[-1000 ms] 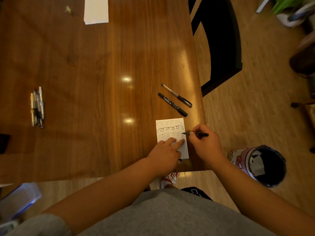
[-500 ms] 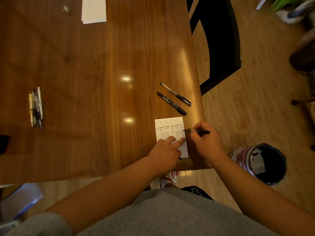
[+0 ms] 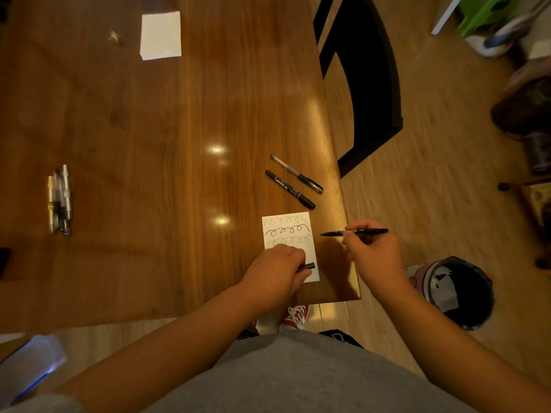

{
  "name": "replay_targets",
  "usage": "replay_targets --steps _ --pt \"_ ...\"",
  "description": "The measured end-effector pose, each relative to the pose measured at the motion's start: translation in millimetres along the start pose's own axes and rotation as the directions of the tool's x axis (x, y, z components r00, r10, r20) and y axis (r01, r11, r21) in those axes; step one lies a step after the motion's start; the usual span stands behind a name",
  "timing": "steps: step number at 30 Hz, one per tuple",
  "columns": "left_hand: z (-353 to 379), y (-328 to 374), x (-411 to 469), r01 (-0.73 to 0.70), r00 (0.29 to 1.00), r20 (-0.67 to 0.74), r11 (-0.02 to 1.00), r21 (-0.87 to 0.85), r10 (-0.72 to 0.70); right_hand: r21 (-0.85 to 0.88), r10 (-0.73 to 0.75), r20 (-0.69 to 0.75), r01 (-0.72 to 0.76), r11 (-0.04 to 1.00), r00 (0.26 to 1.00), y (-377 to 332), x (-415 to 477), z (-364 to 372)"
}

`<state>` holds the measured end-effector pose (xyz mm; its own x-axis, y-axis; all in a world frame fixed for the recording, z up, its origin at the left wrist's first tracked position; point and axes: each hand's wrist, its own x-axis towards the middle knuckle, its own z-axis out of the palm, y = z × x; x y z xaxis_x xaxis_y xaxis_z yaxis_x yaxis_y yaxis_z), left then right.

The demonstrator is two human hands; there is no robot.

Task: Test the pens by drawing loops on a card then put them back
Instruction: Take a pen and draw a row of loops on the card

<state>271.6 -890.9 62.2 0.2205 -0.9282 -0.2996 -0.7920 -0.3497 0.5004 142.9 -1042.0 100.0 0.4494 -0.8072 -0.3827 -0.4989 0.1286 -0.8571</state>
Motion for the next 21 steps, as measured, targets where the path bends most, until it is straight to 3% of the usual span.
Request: replay_targets --steps 5,16,21 --pt "-14 11 -10 0.121 0.988 -0.084 0.986 -0.115 -0.131 0.12 0.039 0.094 -0.05 0.991 0.995 -13 -16 -18" --pt "-26 43 -14 0.1 0.97 -0.205 0.985 -0.143 -0.129 0.171 -0.058 0.19 0.025 0.985 0.98 -37 -34 -36" --pt "-27 55 -17 0.073 0.964 -0.242 0.987 -0.145 -0.107 0.201 -0.025 0.274 -0.032 0.979 0.962 -36 -36 -39"
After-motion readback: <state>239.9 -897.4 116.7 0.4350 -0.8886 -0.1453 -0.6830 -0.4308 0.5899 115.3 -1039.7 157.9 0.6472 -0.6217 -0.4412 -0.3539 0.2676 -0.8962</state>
